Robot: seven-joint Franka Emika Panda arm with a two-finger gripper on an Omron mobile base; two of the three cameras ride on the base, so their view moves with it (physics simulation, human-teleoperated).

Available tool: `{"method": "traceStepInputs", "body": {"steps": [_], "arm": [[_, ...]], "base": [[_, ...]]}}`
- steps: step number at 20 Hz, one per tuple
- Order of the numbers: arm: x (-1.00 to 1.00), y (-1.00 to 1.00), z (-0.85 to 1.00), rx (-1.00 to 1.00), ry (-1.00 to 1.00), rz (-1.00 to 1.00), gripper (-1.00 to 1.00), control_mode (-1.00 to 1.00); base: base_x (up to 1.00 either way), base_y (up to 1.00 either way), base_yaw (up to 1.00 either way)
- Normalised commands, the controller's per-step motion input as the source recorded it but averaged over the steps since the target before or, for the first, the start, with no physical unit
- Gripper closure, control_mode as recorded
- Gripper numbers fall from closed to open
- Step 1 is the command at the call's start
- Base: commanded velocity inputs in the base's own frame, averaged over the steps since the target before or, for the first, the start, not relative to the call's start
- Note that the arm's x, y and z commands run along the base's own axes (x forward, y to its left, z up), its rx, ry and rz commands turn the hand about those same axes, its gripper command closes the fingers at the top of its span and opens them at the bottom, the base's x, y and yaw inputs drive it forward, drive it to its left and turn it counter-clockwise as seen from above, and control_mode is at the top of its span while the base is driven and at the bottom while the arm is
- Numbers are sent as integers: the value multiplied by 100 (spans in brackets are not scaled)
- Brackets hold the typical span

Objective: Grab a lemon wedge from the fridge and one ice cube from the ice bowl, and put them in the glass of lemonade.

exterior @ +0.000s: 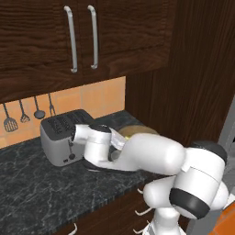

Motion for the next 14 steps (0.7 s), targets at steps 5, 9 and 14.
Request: {"method": "traceStepInputs", "body": {"steps": [5,9,14], "arm": [[19,32,-18,-10,0,0,100,-100],[10,9,-54,-14,0,0,100,-100],[18,7,-34,-11,0,0,100,-100]], "base": [[0,0,0],[0,0,0],[0,0,0]]}}
